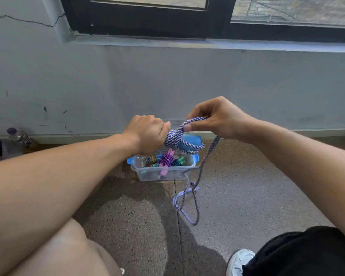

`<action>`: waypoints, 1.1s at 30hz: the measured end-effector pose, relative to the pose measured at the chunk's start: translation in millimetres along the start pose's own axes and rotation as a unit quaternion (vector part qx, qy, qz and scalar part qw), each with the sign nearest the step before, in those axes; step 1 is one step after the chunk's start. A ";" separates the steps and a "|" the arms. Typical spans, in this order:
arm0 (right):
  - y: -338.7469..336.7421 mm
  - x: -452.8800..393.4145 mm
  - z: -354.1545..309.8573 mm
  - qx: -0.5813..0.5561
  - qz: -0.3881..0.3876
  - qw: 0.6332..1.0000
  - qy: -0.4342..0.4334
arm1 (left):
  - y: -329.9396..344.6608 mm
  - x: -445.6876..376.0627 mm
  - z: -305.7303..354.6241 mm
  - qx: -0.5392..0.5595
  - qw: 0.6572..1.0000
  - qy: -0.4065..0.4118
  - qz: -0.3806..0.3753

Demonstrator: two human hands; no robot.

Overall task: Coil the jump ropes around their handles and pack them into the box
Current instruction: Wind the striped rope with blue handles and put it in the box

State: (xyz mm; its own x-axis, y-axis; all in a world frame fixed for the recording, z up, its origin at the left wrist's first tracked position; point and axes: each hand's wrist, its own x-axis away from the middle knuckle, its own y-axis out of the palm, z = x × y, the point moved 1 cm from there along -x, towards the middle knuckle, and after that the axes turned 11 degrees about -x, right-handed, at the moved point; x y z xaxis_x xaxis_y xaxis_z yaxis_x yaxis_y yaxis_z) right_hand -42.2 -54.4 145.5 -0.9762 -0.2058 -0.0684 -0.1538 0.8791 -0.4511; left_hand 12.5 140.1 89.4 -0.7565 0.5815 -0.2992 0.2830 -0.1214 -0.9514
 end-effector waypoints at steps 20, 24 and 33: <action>48.6 -8.7 43.5 0.036 -0.016 0.991 0.128 | 7.2 -16.9 9.9 0.358 0.846 -0.395 0.008; 78.2 -2.6 28.4 0.160 -0.119 0.966 0.164 | 8.0 -11.1 6.7 0.226 0.900 -0.373 -0.027; 71.0 -0.8 -2.8 0.348 -0.151 0.923 0.066 | 7.3 -4.9 3.5 0.069 0.960 -0.256 -0.091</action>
State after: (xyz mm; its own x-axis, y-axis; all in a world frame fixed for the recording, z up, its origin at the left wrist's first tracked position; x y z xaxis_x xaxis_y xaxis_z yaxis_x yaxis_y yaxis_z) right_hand -52.8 9.4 116.0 -0.9221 -0.3012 0.2428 -0.3318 0.2926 -0.8968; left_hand 16.2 133.6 83.7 -0.9867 0.1350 -0.0901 0.0647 -0.1817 -0.9812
